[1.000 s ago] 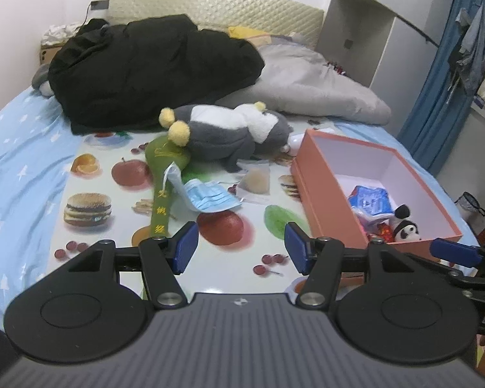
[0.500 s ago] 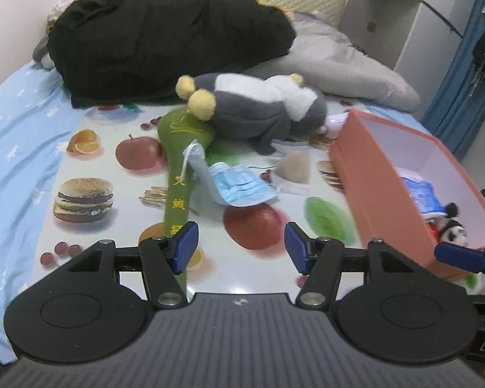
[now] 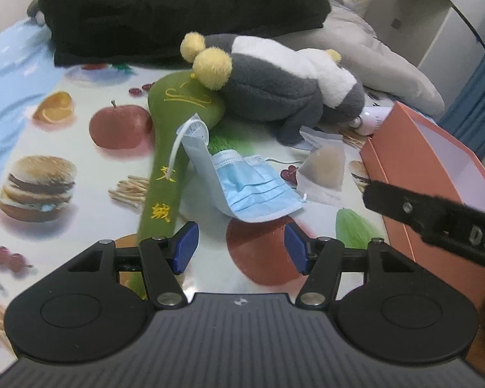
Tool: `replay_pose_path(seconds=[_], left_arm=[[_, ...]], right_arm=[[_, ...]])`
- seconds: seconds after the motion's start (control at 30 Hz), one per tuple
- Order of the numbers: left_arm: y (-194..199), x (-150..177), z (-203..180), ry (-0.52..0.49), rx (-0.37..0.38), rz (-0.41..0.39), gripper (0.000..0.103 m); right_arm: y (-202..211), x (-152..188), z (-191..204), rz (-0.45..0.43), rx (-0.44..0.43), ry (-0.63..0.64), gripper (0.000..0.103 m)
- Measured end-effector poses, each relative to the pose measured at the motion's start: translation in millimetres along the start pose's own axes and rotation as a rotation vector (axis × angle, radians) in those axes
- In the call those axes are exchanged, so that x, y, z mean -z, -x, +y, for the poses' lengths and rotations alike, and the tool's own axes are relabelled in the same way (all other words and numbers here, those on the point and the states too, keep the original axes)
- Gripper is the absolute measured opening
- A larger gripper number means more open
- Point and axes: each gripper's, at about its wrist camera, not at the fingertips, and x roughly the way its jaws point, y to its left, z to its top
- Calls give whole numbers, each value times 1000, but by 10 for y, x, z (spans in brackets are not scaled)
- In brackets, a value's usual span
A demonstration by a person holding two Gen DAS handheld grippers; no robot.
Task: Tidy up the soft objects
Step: 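Grasp the blue face mask with the left tool while the right grasps the clear powder bag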
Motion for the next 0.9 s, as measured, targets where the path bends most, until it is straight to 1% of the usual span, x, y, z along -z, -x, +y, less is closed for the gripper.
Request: replay_pose_path(seconds=[0.13,0.33,0.53,0.57,0.63,0.73,0.83,0.9], left_arm=[[-225,-65,-13,21,0,10,65],[-487,-166,27,56,-2,0,64],[-638,-196,40,46,-20,-21,63],[-641,-194,33,36,-30,-31,59],[-669,-201,29,22,-45,-41,58],[-686,-203,31,14,-55,-54,55],[-700,-208,31,-1,-66,-62,47],[-703,-210,34,-5,-70,-67,41]], right_arm=[[-282,-66,-35,13,16,-4,77],[-686,-178,-138,14,55,-39,77],[-1041,-210,-204,15,101,-83,77],[-1091,-209,-218,17,106,-88,77],[-1187,-199,-240,24,118,-92,77],[-1293,-169,-273,35,114,-107,77],[-1374,-135,-281,48,120,-107,76],[-1384,-124,-287,41,119,-108,72]])
